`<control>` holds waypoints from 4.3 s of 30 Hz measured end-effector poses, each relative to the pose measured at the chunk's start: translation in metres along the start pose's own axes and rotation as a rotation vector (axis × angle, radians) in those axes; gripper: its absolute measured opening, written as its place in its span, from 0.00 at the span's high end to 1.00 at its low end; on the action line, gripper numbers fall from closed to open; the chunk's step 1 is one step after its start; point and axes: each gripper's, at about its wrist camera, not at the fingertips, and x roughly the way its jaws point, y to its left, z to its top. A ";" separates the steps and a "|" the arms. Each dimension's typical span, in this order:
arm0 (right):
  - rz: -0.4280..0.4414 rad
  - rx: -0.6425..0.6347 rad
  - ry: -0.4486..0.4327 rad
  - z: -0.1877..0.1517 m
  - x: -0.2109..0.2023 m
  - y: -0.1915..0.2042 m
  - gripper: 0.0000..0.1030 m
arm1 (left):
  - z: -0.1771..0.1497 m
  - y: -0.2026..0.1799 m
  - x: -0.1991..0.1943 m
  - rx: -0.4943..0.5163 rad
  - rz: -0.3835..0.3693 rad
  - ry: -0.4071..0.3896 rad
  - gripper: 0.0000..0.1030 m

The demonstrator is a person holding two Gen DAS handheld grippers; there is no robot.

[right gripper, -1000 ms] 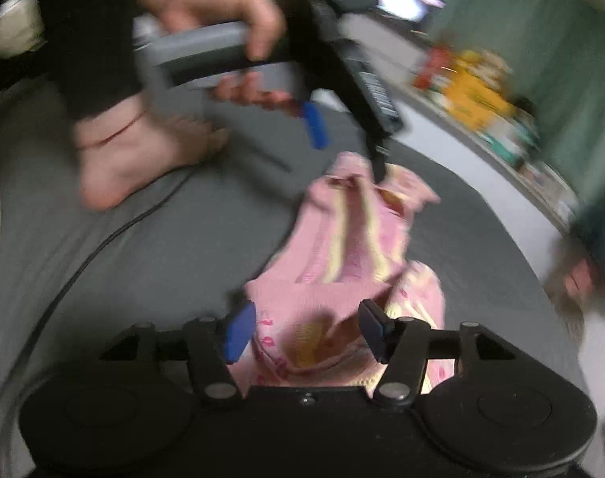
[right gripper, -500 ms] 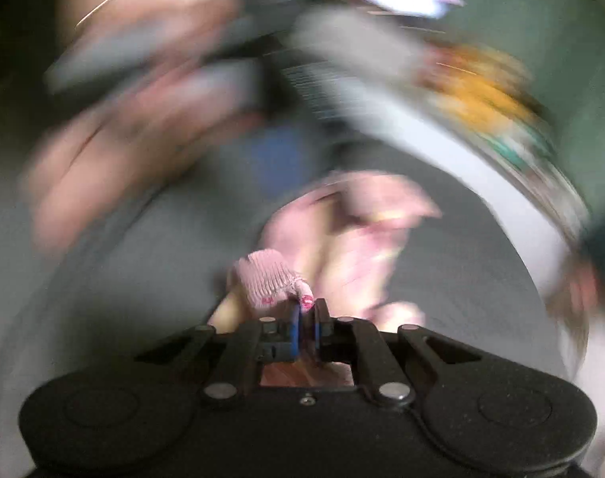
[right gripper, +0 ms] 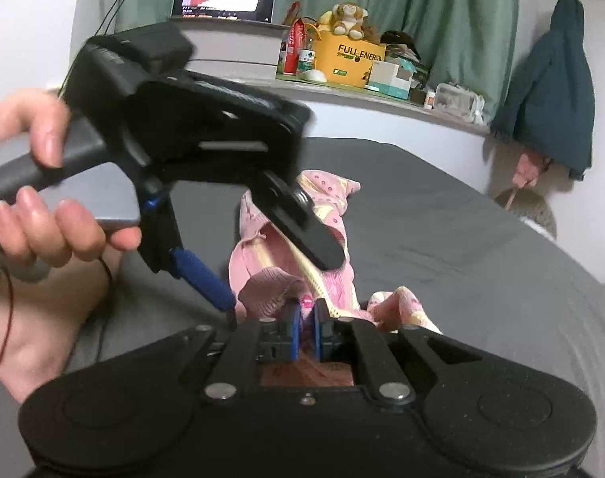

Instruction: Fold clothes

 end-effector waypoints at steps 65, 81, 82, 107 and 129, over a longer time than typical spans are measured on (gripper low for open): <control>0.318 -0.098 0.606 0.154 0.271 0.053 0.84 | -0.005 -0.002 0.065 -0.234 0.312 0.115 0.94; 0.417 0.677 0.029 0.150 0.114 -0.131 0.93 | -0.023 -0.063 0.005 0.290 0.455 -0.180 0.94; 0.405 0.745 -0.035 0.145 0.092 -0.153 0.93 | -0.023 -0.067 -0.012 0.346 0.473 -0.243 0.94; 0.225 0.796 -1.270 0.069 -0.337 -0.232 0.93 | -0.160 -0.342 -0.276 1.283 0.452 -1.505 0.93; -0.085 0.922 -0.096 0.040 0.074 -0.339 0.93 | 0.069 -0.219 0.053 1.294 1.062 -0.578 0.93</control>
